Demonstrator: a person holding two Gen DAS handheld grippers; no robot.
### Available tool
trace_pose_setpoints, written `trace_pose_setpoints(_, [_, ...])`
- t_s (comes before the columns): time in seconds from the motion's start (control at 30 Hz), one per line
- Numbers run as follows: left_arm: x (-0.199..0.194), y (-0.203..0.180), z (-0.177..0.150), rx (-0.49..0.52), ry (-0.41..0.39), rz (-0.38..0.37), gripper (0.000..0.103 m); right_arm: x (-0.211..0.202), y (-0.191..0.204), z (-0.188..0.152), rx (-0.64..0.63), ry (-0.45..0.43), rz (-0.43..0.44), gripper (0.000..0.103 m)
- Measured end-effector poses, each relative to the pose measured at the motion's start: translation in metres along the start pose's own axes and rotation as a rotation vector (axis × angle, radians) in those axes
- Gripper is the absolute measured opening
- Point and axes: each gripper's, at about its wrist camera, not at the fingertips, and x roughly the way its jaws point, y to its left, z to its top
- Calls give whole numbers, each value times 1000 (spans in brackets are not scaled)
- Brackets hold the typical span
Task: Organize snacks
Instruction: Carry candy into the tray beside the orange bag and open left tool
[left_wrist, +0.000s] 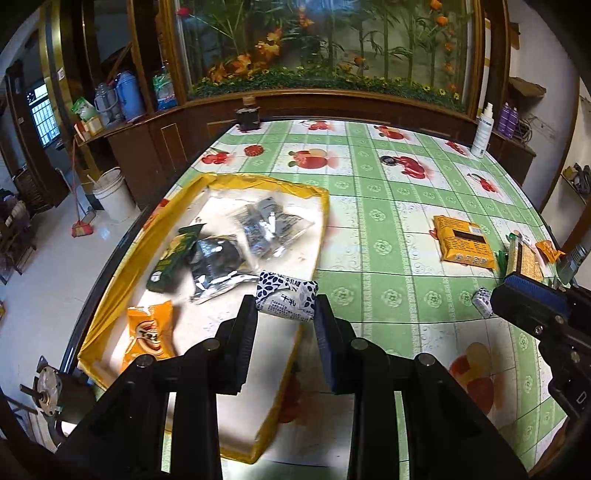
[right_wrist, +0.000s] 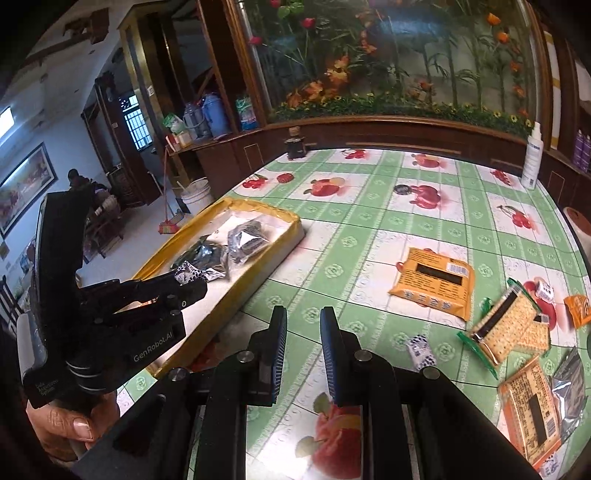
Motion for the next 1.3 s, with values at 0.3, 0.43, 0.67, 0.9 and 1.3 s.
trace_pose_setpoints(0.3, [-1,34,-6,-57,-10,39,28,12,29,7,-53,5,44,19])
trace_pose_setpoints(0.43, [2,46,-9,-76,-4,50,28,20,43,10,-65,14,74,19])
trace_pose_setpoints(0.67, [7,63,-11,-107,2,65,28,38,61,15,-66,37,134,19])
trace_pose_setpoints(0.9, [14,76,-14,-127,22,66,28,58,83,24,-91,55,173,19])
trace_pose_setpoints(1.3, [35,88,-19,-150,77,69,28,104,95,40,-72,95,225,19])
